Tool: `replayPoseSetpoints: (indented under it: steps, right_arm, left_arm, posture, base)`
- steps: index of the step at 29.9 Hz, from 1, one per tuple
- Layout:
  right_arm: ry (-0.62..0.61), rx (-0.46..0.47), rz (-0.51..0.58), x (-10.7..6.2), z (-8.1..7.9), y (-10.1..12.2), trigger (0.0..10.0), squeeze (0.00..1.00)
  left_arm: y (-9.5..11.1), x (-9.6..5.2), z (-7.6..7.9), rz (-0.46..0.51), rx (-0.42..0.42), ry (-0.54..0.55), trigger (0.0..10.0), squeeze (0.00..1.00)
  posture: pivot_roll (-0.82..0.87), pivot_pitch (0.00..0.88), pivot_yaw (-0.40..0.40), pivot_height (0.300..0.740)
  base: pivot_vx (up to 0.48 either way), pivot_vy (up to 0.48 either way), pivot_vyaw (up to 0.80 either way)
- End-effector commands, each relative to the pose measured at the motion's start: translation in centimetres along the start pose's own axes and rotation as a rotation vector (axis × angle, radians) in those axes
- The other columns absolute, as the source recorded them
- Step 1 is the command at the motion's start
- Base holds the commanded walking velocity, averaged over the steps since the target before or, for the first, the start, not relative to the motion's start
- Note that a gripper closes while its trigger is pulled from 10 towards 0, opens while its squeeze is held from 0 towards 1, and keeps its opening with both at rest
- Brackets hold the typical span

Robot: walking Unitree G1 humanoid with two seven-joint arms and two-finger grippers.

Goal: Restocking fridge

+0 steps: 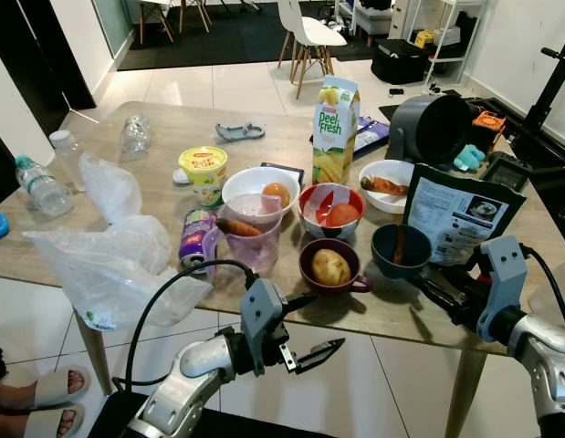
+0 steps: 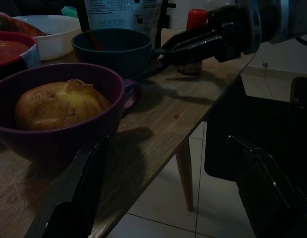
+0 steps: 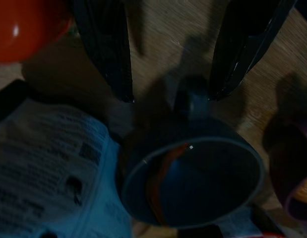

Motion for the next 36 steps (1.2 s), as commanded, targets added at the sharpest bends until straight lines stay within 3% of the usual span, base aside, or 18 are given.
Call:
replayPoseSetpoints:
  steps: [1, 14, 36]
  right_arm:
    - [0.0, 0.003, -0.004, 0.3, -0.2, -0.4, 10.0, 0.0]
    - [0.01, 0.044, 0.013, 1.3, -1.1, -0.7, 10.0, 0.0]
    - [0.0, 0.072, 0.035, 1.8, -1.1, -0.8, 10.0, 0.0]
  left_arm:
    - [0.3, -0.2, -0.2, 0.009, 0.013, 0.007, 10.0, 0.0]
    - [0.3, -0.2, -0.1, 0.01, 0.013, 0.005, 10.0, 0.0]
    - [0.2, -0.1, 0.0, 0.007, 0.013, 0.002, 10.0, 0.0]
  posture:
    - [0.06, 0.058, 0.002, 0.74]
    - [0.06, 0.058, 0.003, 0.74]
    - [0.07, 0.06, 0.0, 0.74]
  base:
    - [0.0, 0.0, 0.0]
    - [0.0, 0.0, 0.0]
    - [0.0, 0.0, 0.0]
Point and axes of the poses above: a point about 5 cm out from each wrist's last joint towards the gripper, its own x axis pointing out of the wrist towards the gripper, its own y axis along the axis of the wrist's last joint, z = x × y, the point moved 6 cm from there along x, pointing out of the wrist towards the gripper, and after that the axes turned 3 degrees about -x, right-handed, at the moved point
